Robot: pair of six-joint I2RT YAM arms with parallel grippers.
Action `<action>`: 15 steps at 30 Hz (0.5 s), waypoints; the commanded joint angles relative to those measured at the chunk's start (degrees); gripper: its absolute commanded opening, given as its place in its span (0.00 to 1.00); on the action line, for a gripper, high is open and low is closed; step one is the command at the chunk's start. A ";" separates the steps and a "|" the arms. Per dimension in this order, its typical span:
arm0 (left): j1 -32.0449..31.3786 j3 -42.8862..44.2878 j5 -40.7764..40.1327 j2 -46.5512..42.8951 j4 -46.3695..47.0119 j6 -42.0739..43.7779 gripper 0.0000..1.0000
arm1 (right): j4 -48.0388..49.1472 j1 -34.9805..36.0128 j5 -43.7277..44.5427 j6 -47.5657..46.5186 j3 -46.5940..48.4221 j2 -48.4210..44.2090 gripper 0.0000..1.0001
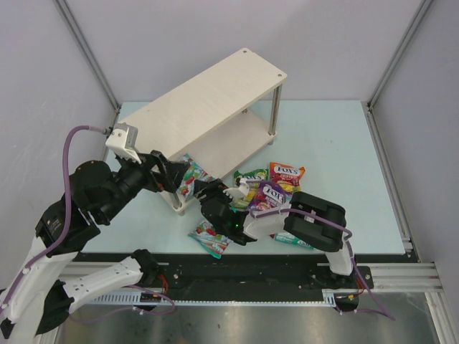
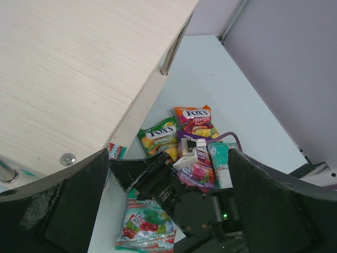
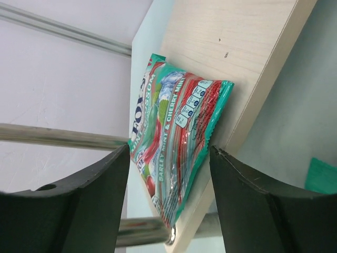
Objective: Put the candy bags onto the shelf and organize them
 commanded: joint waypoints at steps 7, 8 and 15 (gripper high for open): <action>-0.11 0.21 -0.43 -0.48 1.11 0.23 0.99 | -3.49 0.83 0.38 -6.74 -10.97 -16.26 0.68; -0.11 0.13 -0.26 -0.48 1.20 0.23 0.99 | -5.77 0.65 -1.81 -8.58 -11.67 -20.10 0.67; -0.11 -0.58 0.53 -1.01 1.28 0.14 0.99 | -25.90 -7.34 -27.30 -17.28 -19.76 -36.54 0.68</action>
